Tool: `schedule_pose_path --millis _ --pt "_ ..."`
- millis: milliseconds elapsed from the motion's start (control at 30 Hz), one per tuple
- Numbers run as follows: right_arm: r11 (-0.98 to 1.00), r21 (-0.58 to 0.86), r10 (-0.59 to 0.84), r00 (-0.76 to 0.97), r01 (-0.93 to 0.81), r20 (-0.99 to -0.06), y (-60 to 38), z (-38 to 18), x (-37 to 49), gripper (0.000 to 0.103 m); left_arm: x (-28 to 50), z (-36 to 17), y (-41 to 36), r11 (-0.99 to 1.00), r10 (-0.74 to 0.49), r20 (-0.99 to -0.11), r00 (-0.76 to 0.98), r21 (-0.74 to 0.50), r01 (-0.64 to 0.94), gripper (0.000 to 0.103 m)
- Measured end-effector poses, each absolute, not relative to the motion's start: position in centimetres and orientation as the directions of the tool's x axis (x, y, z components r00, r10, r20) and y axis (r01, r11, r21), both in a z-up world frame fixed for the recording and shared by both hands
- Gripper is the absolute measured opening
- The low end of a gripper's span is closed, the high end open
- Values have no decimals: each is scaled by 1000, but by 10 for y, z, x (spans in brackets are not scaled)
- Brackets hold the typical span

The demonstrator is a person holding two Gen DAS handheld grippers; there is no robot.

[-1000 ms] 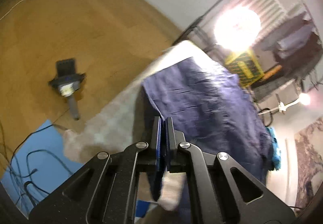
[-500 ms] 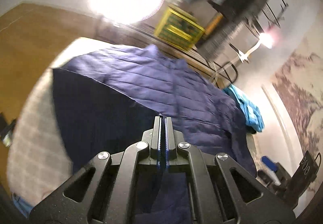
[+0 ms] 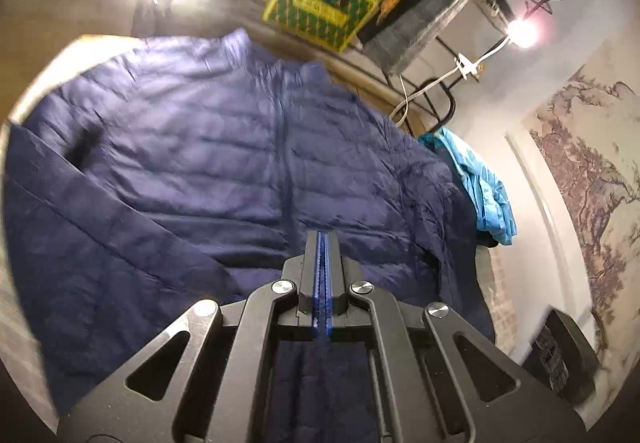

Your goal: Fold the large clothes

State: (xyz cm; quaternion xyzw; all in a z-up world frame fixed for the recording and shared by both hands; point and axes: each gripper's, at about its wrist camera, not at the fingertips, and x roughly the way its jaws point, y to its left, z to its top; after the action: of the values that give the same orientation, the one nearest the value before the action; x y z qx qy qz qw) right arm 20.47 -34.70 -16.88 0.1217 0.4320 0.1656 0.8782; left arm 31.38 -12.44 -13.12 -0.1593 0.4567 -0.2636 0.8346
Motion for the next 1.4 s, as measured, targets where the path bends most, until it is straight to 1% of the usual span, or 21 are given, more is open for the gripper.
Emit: schedule_pose_path --millis 67,133,267,367,433,500,533,567,600,633,667,700,800,967,1100,1167,1233,1300,1400 --pt "893 411 440 546 -183 -712 -343 -173 216 79 308 -122 -103 843 -537 -683 495 -454 288 0" --pt "869 458 484 518 -188 -705 -333 -180 229 79 294 -111 -60 877 -478 -677 560 -409 253 0" --pt "841 510 534 427 -180 -730 -307 -204 257 76 270 -113 7 921 -379 -697 609 -351 171 0" --pt "855 505 511 347 -115 -786 -293 -230 276 75 253 -125 51 942 -312 -724 615 -321 101 0" --pt "864 497 495 323 -84 -806 -287 -241 285 75 244 -137 77 951 -273 -741 614 -303 57 0" --pt "873 482 479 317 -75 -819 -282 -246 291 75 240 -149 92 950 -260 -750 609 -311 22 0" --pt "876 475 473 316 -75 -822 -279 -247 294 69 239 -154 98 948 -258 -753 605 -319 7 0" --pt "879 470 469 315 -78 -825 -277 -247 297 53 239 -159 103 945 -257 -754 604 -327 -5 0" --pt "880 467 469 311 -86 -827 -274 -247 300 41 239 -165 108 943 -253 -756 604 -331 -19 0" --pt "876 474 478 303 -95 -824 -273 -247 303 21 241 -169 111 944 -246 -758 604 -330 -30 0" --pt "872 479 486 299 -102 -821 -272 -246 306 10 240 -174 114 944 -239 -760 605 -327 -37 0" --pt "870 479 489 308 -113 -816 -270 -242 308 6 242 -177 116 945 -234 -761 605 -325 -42 0" --pt "890 427 456 368 -162 -810 -271 -222 317 4 247 -181 114 943 -235 -759 607 -330 -48 0" --pt "905 359 424 454 -226 -783 -286 -175 336 4 264 -187 98 956 -220 -766 604 -291 -21 0" --pt "936 252 348 531 -247 -772 -310 -145 359 4 275 -188 80 962 -220 -765 605 -273 5 0" --pt "952 224 304 569 -208 -765 -333 -138 370 4 280 -190 72 964 -224 -767 602 -266 19 0" --pt "965 225 260 591 -135 -764 -364 -138 380 4 285 -192 64 967 -220 -772 596 -252 30 0" --pt "974 219 209 598 -57 -774 -399 -148 388 4 291 -195 56 969 -218 -777 591 -242 40 0" --pt "984 179 144 576 5 -805 -427 -168 395 4 301 -199 43 971 -219 -783 582 -232 53 0"
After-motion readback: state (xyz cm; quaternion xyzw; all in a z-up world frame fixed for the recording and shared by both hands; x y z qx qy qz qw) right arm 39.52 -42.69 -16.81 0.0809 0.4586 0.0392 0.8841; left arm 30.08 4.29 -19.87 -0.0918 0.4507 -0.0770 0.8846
